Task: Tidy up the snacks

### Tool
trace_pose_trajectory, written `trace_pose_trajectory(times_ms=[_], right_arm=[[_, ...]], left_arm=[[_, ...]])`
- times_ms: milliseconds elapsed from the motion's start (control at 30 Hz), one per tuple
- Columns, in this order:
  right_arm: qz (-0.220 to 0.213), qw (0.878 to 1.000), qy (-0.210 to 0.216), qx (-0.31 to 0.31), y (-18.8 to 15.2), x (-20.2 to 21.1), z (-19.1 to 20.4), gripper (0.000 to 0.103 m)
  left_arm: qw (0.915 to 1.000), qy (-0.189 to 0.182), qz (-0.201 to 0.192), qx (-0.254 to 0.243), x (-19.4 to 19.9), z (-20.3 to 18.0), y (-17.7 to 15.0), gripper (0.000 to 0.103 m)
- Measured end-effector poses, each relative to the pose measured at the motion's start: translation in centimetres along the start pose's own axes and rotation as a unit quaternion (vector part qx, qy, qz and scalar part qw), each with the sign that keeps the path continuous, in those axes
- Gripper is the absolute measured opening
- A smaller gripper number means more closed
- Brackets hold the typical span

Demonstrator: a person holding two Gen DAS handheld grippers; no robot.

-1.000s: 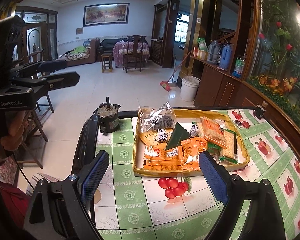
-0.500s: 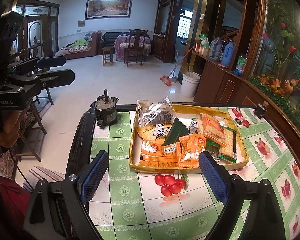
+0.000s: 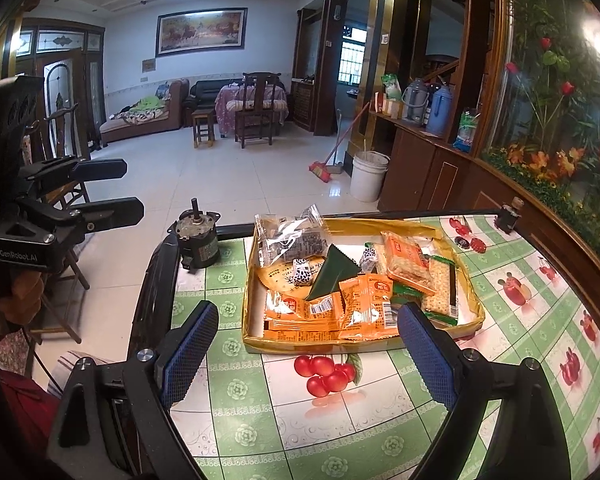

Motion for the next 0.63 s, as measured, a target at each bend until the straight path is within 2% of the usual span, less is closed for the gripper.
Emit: trace_pose_trajectory(times_ms=[100, 267, 633], right_arm=[[0.001, 1.0, 0.001, -0.003, -0.1, -0.1, -0.2, 0.092], [0.001, 1.0, 0.003, -0.006, -0.2, -0.3, -0.2, 0.092], [0.003, 1.0, 0.006, -0.012, -0.7, -0.4, -0.2, 0.092]], left_arm=[[0.9998, 0.01, -0.015, -0.013, 0.2, -0.3, 0.2, 0.089], [0.9996, 0.011, -0.015, -0.021, 0.1, -0.6, 0.2, 0.089], [0.9997, -0.002, 0.023, -0.004, -0.9, -0.6, 0.1, 0.095]])
Point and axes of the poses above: each gripper's, at about its wrist camera, not at the fingertips, and x roughly against the way its jaws point, z to its left, y to its top, the point moved 6 cm from there along -x, roughly the way its jaws point, and after that the axes turned 14 degrees about x, right-handed, at the moved point
